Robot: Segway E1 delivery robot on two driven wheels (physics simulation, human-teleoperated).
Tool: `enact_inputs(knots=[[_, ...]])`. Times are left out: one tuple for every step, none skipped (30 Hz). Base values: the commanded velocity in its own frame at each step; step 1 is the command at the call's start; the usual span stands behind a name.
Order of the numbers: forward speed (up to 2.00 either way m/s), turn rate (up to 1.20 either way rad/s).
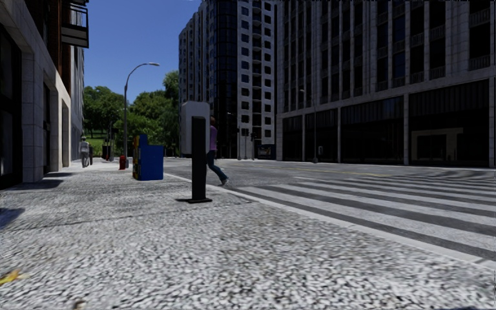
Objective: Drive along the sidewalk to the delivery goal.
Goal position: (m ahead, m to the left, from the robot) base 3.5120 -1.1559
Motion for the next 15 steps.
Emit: enact_inputs(knots=[[1.24, 0.55], [1.24, 0.55], [1.24, 0.54], [1.24, 0.54], [1.24, 0.54], [1.23, 0.53], [1.23, 0.53], [1.23, 0.52], [1.23, 0.52], [1.22, 0.52], [1.22, 0.52], [1.22, 0.52], [1.22, 0.52], [1.22, 0.52], [1.22, 0.48]])
